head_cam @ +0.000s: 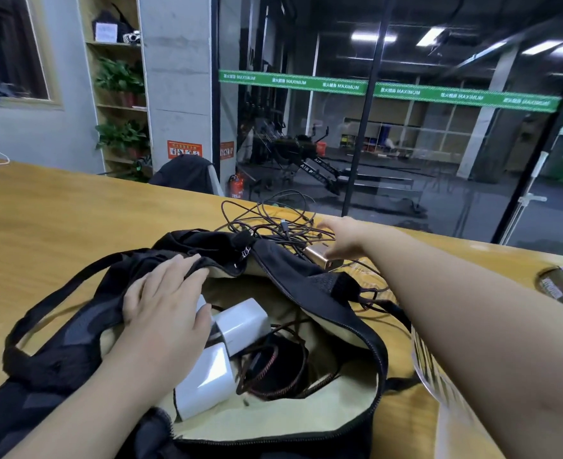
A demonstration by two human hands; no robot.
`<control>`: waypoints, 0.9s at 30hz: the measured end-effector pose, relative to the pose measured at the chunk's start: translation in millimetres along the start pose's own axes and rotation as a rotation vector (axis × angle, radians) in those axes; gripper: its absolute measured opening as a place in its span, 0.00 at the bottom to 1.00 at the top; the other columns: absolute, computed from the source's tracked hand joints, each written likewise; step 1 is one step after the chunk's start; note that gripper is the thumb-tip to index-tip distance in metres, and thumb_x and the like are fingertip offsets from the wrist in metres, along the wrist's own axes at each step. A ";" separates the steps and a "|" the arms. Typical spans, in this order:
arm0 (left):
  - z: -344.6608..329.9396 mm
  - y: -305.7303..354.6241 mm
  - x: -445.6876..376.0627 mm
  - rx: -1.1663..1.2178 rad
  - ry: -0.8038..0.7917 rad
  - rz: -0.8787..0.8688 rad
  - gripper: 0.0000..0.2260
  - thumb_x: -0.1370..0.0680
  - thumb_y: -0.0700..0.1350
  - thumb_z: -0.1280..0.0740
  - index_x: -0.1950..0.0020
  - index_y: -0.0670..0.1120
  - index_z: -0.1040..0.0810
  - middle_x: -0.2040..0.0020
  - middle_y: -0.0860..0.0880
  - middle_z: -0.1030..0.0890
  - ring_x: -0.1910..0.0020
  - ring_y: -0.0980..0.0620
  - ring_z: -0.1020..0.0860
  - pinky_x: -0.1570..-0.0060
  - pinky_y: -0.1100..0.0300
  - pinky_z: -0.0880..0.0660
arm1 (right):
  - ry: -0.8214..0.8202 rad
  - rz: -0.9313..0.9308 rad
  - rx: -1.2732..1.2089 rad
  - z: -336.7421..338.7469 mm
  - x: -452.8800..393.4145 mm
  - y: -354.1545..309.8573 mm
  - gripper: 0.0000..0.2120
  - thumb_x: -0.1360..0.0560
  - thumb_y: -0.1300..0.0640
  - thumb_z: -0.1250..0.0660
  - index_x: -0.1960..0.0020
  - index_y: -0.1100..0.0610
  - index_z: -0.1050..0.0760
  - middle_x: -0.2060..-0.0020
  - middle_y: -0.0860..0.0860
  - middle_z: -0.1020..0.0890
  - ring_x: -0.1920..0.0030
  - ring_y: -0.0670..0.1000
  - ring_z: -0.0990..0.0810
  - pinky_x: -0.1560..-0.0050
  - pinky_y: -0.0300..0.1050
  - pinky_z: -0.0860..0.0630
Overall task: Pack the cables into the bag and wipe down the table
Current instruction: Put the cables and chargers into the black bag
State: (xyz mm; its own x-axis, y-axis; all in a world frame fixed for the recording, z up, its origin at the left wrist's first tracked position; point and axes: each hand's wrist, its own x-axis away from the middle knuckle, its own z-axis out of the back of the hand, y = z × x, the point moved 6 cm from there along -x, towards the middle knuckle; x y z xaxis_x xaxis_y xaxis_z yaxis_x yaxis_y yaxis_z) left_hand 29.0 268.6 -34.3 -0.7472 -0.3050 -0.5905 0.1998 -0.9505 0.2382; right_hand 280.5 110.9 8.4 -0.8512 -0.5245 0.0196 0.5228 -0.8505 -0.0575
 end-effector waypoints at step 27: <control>15.0 3.8 0.7 0.191 -0.065 0.111 0.27 0.23 0.43 0.43 0.25 0.52 0.47 0.25 0.59 0.52 0.28 0.62 0.57 0.30 0.56 0.57 | 0.051 0.185 -0.042 38.8 30.6 -32.8 0.23 0.30 0.57 0.30 0.38 0.47 0.32 0.50 0.49 0.30 0.53 0.52 0.28 0.63 0.42 0.35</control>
State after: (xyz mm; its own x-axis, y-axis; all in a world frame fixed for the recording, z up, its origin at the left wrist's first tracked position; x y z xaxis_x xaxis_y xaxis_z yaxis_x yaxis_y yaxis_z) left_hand 19.8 265.6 -22.2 -0.7678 -0.3967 -0.5031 0.1642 -0.8809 0.4440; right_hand 239.2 121.3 49.6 -0.7425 -0.6683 -0.0455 0.6691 -0.7368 -0.0972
